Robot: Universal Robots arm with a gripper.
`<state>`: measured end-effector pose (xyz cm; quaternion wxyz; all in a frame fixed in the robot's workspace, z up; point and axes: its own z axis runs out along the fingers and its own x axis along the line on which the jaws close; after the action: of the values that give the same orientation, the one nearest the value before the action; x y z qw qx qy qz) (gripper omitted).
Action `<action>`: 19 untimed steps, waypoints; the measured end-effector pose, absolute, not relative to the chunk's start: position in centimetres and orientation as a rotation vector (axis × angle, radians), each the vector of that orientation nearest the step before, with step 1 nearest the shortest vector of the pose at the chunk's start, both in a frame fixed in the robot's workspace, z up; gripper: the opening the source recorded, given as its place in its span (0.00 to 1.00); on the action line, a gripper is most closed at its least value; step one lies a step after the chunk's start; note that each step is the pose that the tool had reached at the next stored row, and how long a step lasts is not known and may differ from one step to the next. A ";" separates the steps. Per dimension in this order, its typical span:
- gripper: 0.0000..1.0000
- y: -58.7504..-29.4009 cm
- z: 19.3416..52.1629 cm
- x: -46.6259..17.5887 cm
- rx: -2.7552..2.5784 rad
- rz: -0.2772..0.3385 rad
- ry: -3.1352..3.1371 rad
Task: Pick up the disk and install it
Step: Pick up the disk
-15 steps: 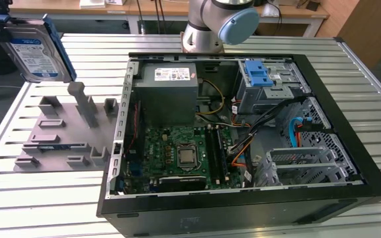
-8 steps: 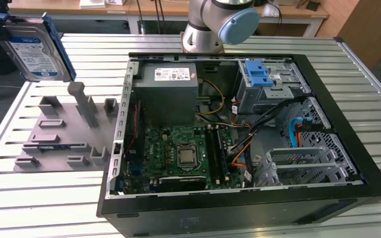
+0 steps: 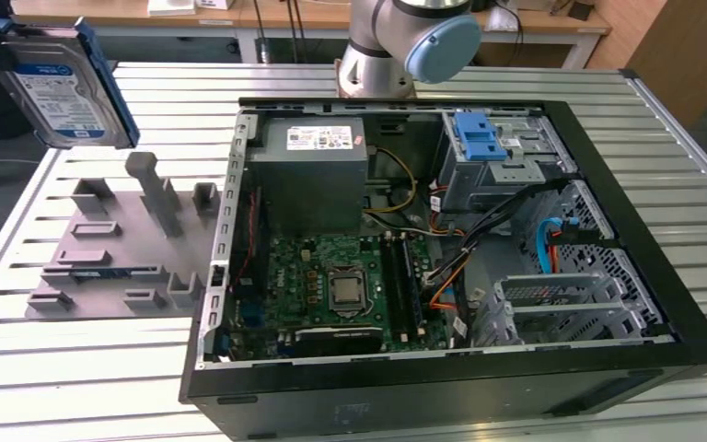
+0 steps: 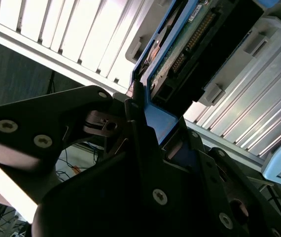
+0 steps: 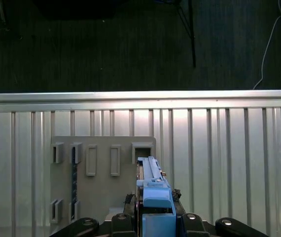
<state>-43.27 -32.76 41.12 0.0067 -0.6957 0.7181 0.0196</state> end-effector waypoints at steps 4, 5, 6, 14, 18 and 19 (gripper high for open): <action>0.36 -32.8 41.5 -43.3 -2.176 0.061 2.246; 0.36 -32.8 41.6 -43.3 -2.176 0.061 2.246; 0.36 -32.8 41.6 -43.3 -2.176 0.061 2.246; 0.36 -32.8 42.2 -43.3 -2.176 0.061 2.246; 0.36 -32.8 42.5 -43.3 -2.176 0.061 2.246; 0.36 -32.8 42.6 -43.3 -2.176 0.061 2.246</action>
<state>-43.27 -32.76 42.60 0.0067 -0.6957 0.7181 0.0196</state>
